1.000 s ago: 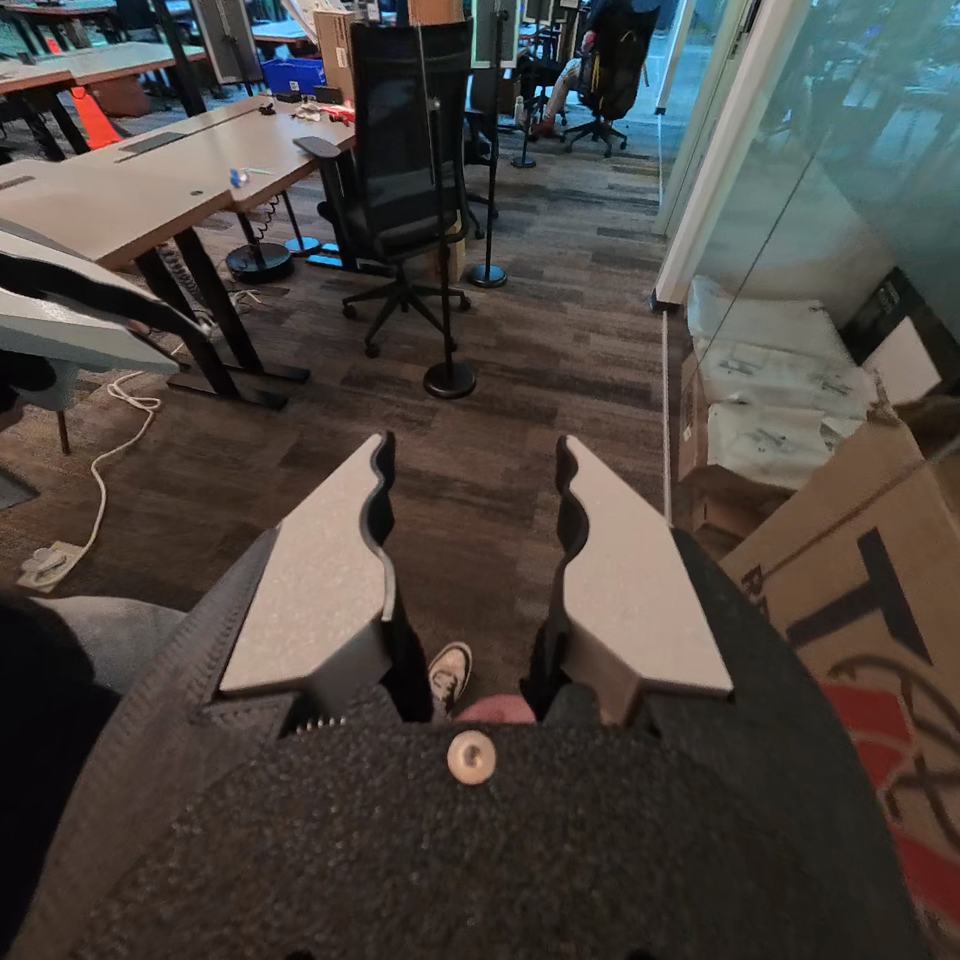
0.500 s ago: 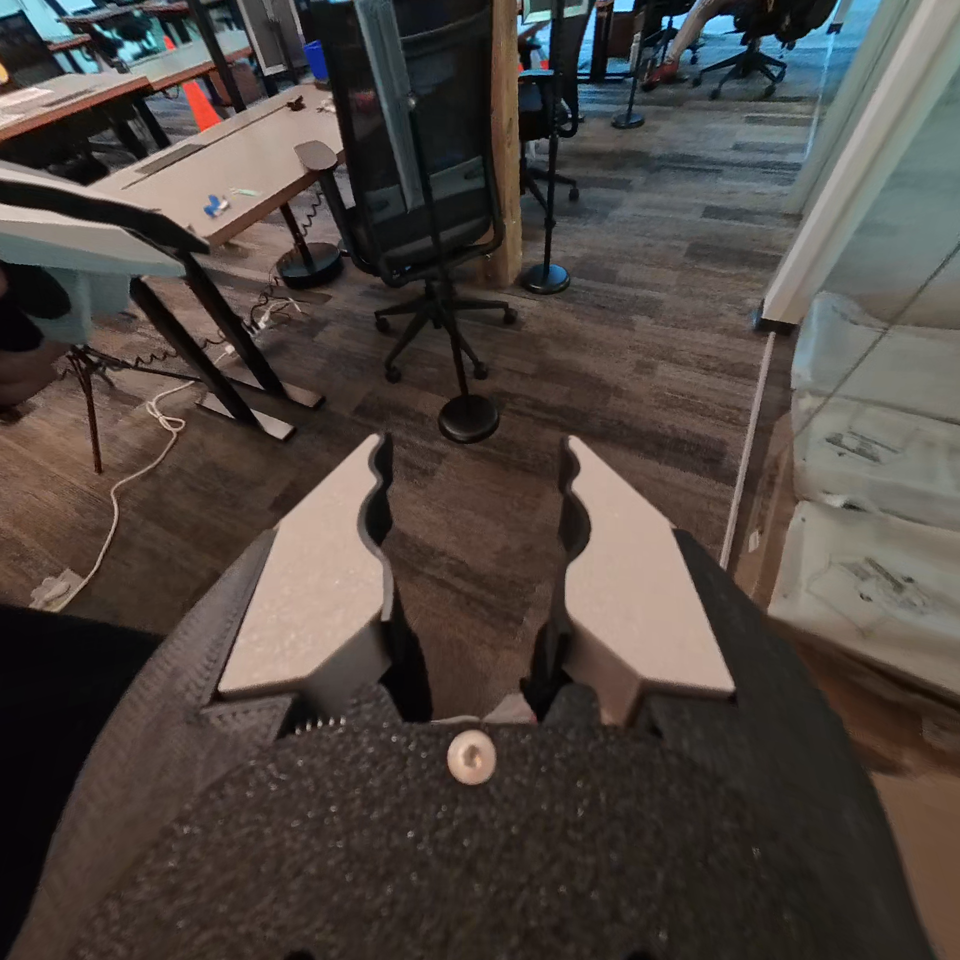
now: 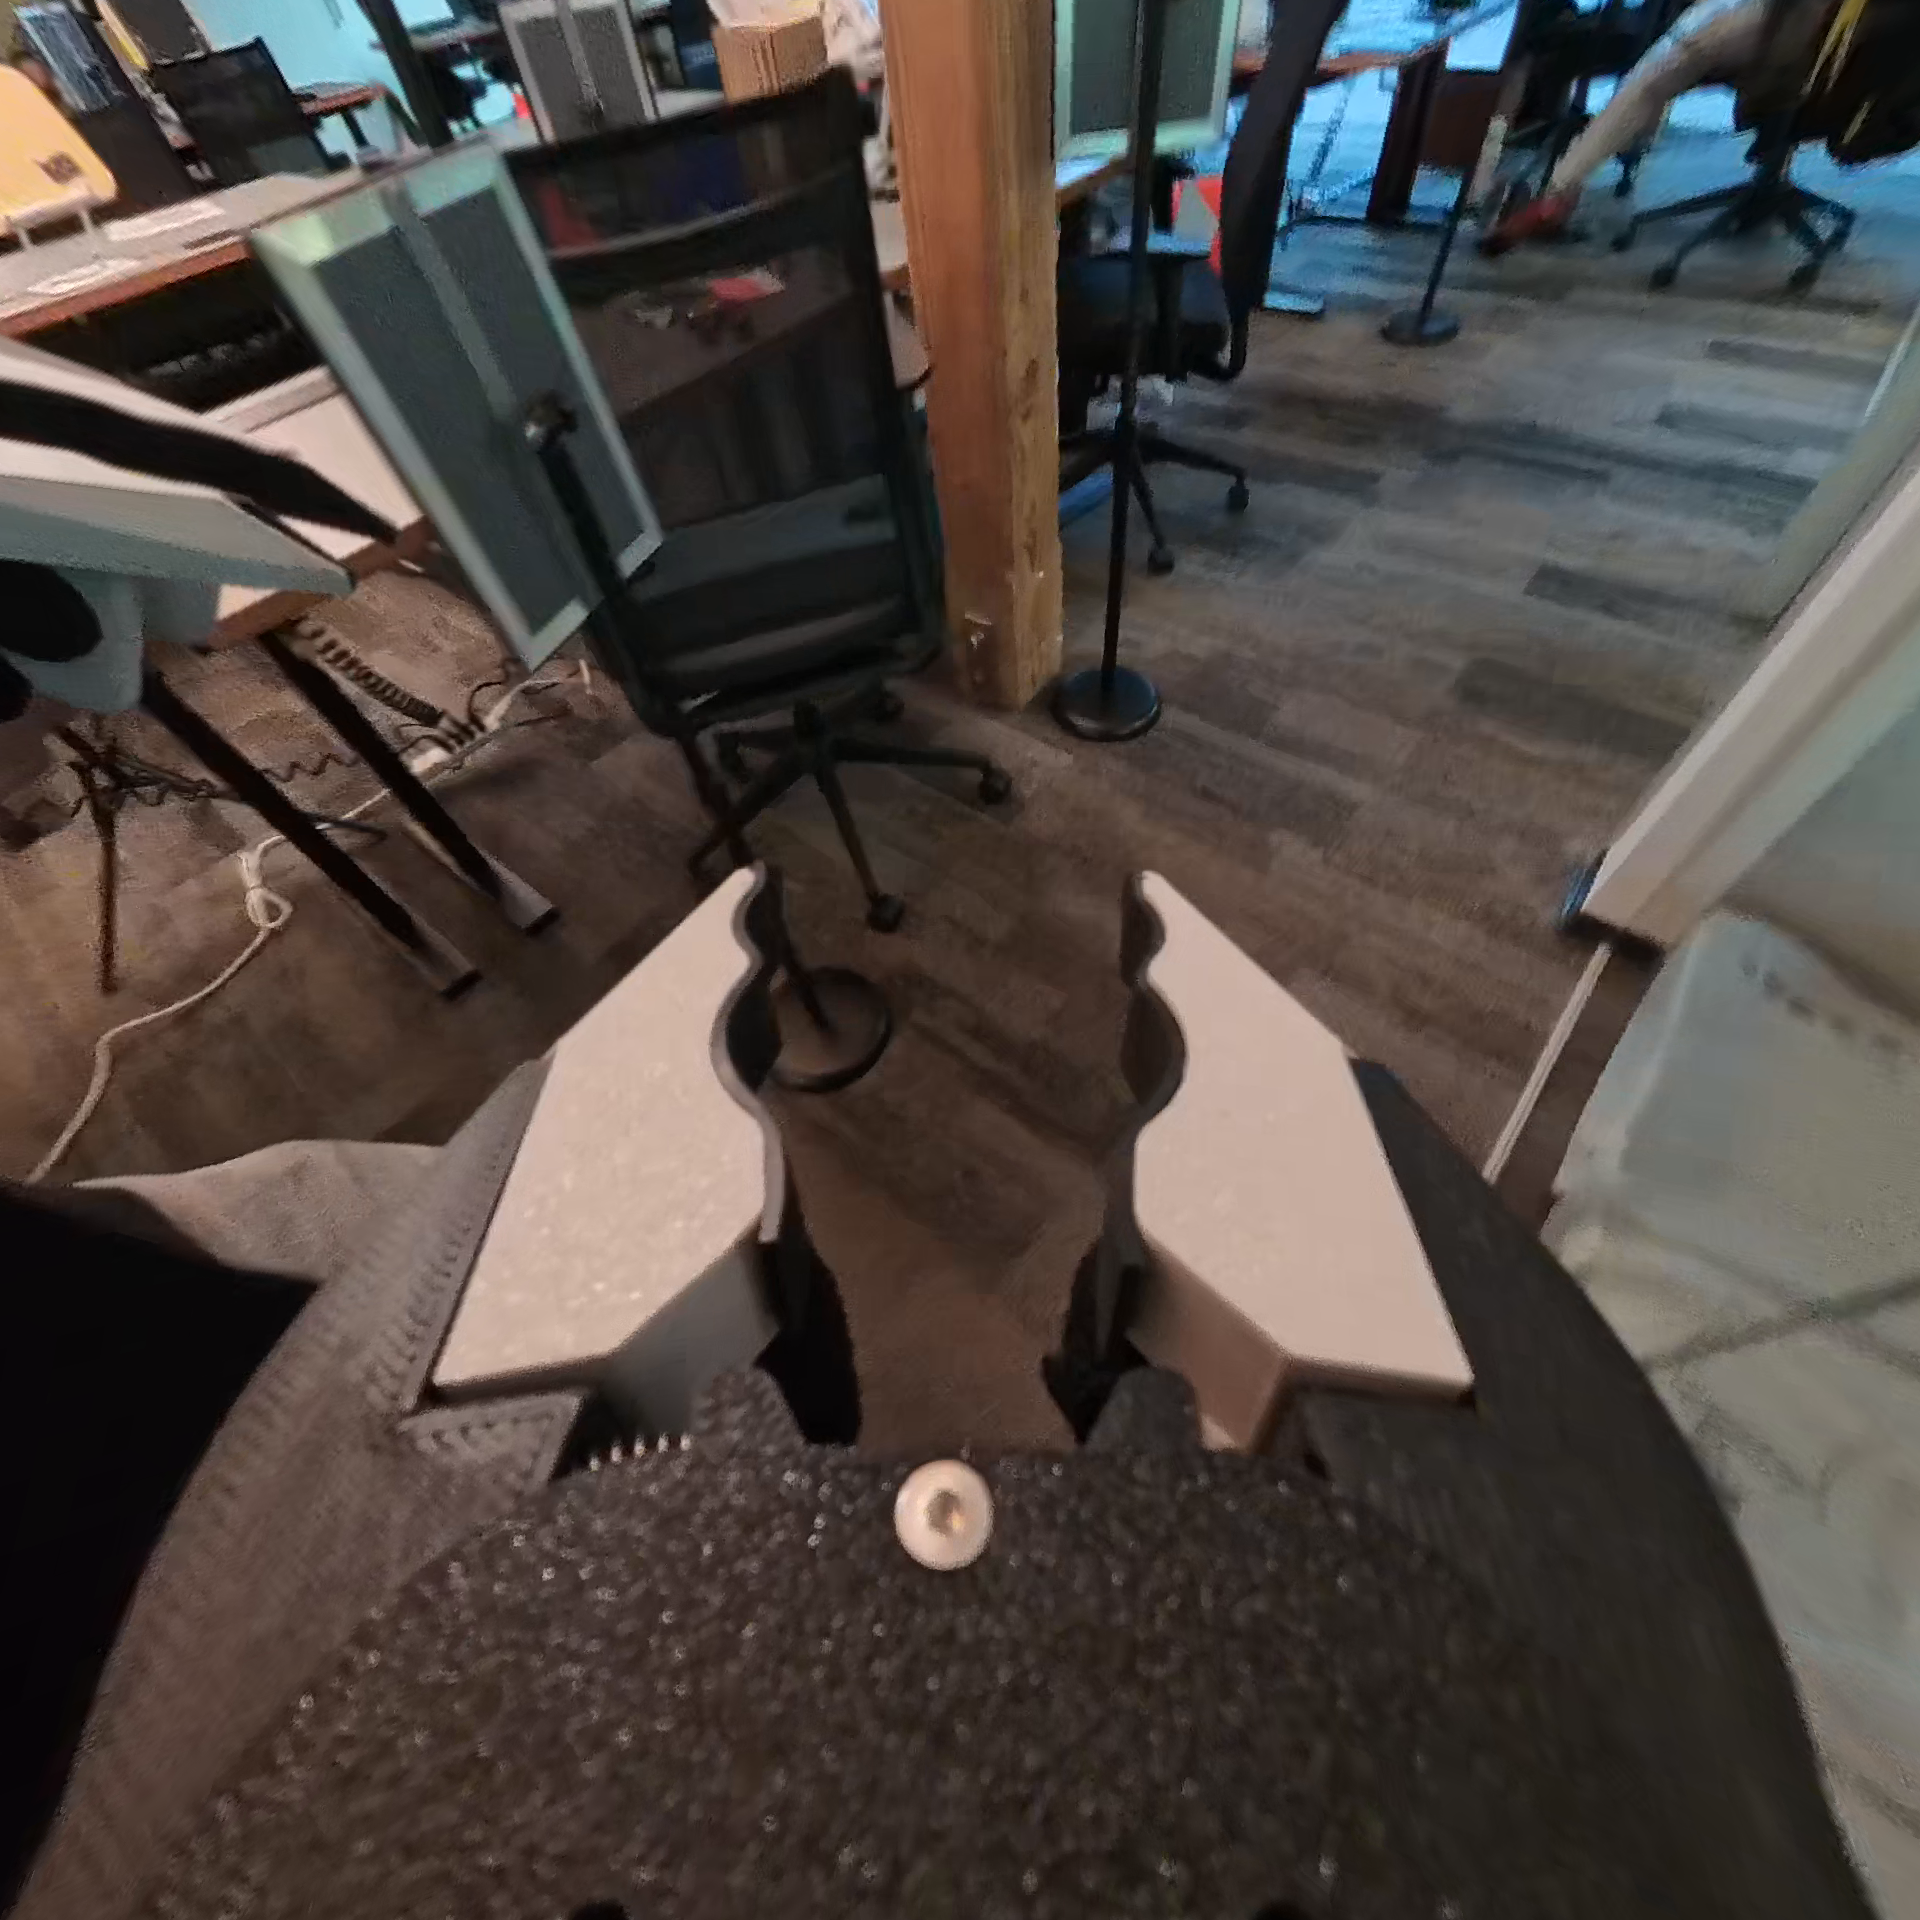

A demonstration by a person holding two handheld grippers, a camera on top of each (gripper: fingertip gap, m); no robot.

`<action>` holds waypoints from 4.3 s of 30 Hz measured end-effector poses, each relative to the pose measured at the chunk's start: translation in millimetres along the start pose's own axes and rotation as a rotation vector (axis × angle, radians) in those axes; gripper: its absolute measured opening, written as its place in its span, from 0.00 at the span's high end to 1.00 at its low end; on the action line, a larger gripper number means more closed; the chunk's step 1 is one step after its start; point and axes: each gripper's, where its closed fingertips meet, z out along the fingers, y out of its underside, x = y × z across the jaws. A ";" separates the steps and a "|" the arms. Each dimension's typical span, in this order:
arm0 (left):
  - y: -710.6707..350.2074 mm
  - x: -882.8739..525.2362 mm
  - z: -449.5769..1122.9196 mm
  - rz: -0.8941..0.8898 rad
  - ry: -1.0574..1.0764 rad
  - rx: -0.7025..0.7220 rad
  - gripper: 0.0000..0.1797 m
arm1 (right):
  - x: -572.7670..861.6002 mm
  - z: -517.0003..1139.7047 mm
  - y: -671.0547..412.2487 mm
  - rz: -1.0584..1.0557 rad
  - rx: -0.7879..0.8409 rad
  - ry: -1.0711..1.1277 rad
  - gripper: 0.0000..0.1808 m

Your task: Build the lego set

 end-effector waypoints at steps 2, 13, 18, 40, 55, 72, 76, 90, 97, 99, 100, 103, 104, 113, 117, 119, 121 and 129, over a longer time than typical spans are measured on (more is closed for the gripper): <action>-27.1 -47.3 43.7 -0.041 -0.031 0.012 0.84 | 46.8 49.4 -36.6 -0.034 0.023 -0.008 0.64; -195.5 -342.0 313.0 -0.100 -0.132 0.079 0.85 | 293.6 374.4 -184.6 -0.066 -0.019 -0.099 0.64; -307.2 -470.4 412.4 -0.096 -0.140 0.098 0.85 | 393.9 491.8 -264.9 -0.110 -0.055 -0.124 0.64; -629.0 -991.1 838.5 -0.108 -0.347 0.054 0.86 | 841.3 1114.9 -551.8 -0.151 -0.028 -0.333 0.66; -805.2 -1395.8 1076.9 -0.213 -0.382 0.148 0.86 | 1036.6 1523.5 -732.3 -0.130 -0.041 -0.389 0.68; -1054.0 -1715.6 1508.5 0.009 -0.085 0.014 0.85 | 1496.3 1851.1 -867.4 -0.072 0.016 0.140 0.72; -1142.8 -1779.1 1608.4 0.067 -0.020 -0.027 0.85 | 1602.9 1936.4 -933.7 -0.037 0.059 0.151 0.71; -1347.1 -2047.6 1993.0 0.030 0.050 0.005 0.85 | 1933.5 2258.0 -1099.0 -0.155 0.071 0.134 0.68; -1508.6 -2198.9 2201.9 -0.013 0.093 0.049 0.85 | 2116.9 2413.4 -1209.2 -0.078 0.040 0.084 0.68; -1554.7 -2240.8 2255.9 0.003 0.094 0.050 0.86 | 2175.3 2447.8 -1234.4 -0.076 0.017 0.096 0.68; -1578.7 -2260.8 2281.9 0.016 0.092 0.068 0.86 | 2207.5 2470.8 -1246.0 -0.073 0.019 0.106 0.68; -1637.9 -2321.2 2369.9 0.072 0.089 0.070 0.85 | 2301.6 2533.5 -1265.6 -0.048 0.017 0.133 0.68; -1653.9 -2342.3 2400.9 0.086 0.084 0.067 0.86 | 2333.3 2557.8 -1268.6 -0.034 0.009 0.134 0.68; -1797.5 -2536.3 2671.9 -0.011 0.009 0.018 0.85 | 2625.1 2812.7 -1357.8 -0.041 -0.016 0.096 0.64; -1878.6 -2616.4 2759.1 -0.028 -0.042 0.001 0.86 | 2721.8 2925.2 -1442.8 -0.089 -0.038 -0.028 0.64; -1915.7 -2660.5 2798.8 -0.039 -0.077 0.023 0.85 | 2763.7 2977.7 -1487.5 -0.138 -0.027 -0.075 0.65; -1943.4 -2710.3 2844.2 -0.064 -0.109 0.035 0.85 | 2807.7 3033.7 -1526.9 -0.164 0.013 -0.106 0.66; -2051.0 -2925.3 3044.6 -0.148 -0.192 0.099 0.85 | 3005.8 3270.5 -1633.1 -0.183 0.030 -0.143 0.67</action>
